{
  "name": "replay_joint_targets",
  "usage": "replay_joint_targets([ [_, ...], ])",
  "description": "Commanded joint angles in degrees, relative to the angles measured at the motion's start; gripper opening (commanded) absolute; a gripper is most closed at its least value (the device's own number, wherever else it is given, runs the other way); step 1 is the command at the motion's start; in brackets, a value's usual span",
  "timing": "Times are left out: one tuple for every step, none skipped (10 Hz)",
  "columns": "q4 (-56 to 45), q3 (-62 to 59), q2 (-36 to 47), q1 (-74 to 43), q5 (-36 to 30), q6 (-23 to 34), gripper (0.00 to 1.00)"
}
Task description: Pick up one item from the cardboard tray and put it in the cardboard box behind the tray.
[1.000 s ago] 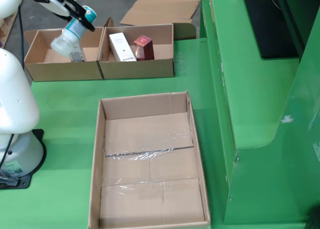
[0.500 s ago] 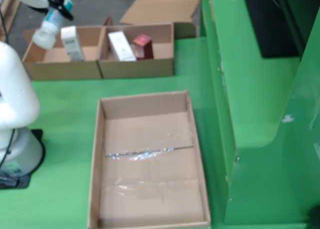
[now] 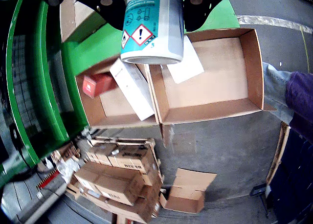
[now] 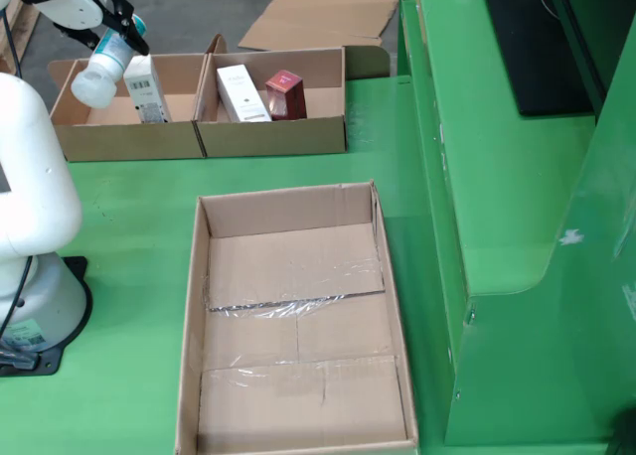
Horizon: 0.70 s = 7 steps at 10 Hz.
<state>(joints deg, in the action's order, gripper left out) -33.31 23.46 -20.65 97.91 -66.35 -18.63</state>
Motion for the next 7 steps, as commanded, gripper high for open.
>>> replay_joint_targets([
  [16.9, -23.5, -17.4, 0.2, -0.9, 7.2, 0.00],
  [16.9, -23.5, -17.4, 0.2, -0.9, 7.2, 0.00],
  [16.9, -23.5, -17.4, 0.2, -0.9, 7.2, 0.00],
  [29.4, -23.5, -23.1, -0.6, -0.9, 11.6, 0.00],
  [29.4, -23.5, -23.1, -0.6, -0.9, 11.6, 0.00],
  [34.7, -23.5, -25.2, -0.8, -0.3, 13.2, 0.00],
  [41.2, -23.5, -27.8, -1.1, 0.7, 15.2, 0.00],
])
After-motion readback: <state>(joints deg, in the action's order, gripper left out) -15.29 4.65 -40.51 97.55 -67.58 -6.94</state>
